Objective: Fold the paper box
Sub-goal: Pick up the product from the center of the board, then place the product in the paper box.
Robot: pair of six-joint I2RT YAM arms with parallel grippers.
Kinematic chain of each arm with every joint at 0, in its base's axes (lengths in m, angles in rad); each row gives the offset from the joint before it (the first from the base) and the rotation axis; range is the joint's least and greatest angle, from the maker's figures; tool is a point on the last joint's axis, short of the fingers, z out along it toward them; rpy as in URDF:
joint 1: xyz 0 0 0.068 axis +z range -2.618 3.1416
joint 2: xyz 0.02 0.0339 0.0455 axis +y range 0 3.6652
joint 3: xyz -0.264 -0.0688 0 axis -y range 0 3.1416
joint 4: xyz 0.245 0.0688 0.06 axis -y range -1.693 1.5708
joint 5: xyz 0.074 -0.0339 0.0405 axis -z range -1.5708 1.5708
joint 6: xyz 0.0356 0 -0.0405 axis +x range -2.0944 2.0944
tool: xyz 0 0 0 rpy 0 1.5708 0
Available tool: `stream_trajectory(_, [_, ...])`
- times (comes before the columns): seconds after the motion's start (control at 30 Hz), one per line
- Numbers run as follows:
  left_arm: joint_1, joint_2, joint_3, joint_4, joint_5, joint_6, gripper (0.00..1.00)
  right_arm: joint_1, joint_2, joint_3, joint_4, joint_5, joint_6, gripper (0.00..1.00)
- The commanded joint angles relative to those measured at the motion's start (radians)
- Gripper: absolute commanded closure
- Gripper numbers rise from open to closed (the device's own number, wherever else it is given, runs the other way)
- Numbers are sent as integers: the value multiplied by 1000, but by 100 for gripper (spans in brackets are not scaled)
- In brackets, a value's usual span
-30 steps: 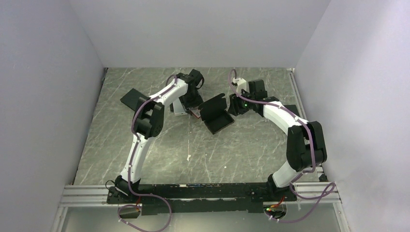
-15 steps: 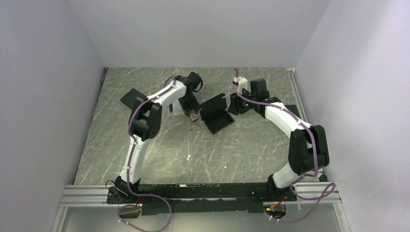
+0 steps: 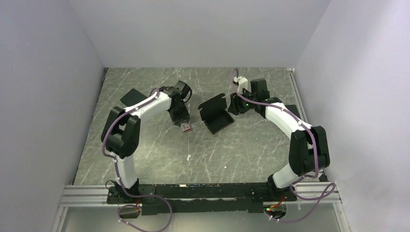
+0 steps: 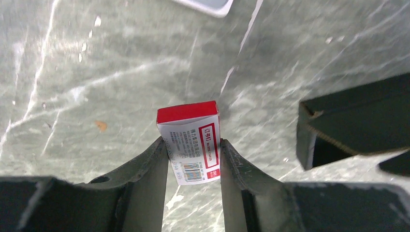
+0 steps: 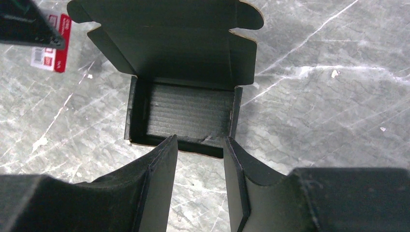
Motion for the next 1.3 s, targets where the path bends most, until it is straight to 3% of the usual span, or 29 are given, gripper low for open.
stream_trajectory(0.0, [-17, -149, -119, 121, 80, 26, 85, -11, -43, -6, 17, -13, 8, 57])
stream_trajectory(0.1, [-52, -230, -183, 157, 105, 30, 85, -19, -44, -6, 16, -11, 8, 57])
stream_trajectory(0.33, [-181, -301, -179, 243, 124, 37, 84, -45, -57, -8, 16, -18, 9, 57])
stream_trajectory(0.47, [-246, -247, -108, 359, 251, 328, 82, -75, -79, -14, 19, -30, 15, 57])
stream_trajectory(0.83, [-280, 64, 235, 224, 408, 1078, 83, -143, -117, -25, 24, -66, 26, 57])
stream_trajectory(1.03, [-281, 205, 390, 155, 394, 1259, 80, -176, -122, -30, 23, -83, 29, 57])
stream_trajectory(1.27, [-280, 309, 460, 146, 354, 1296, 76, -196, -119, -32, 24, -97, 30, 57])
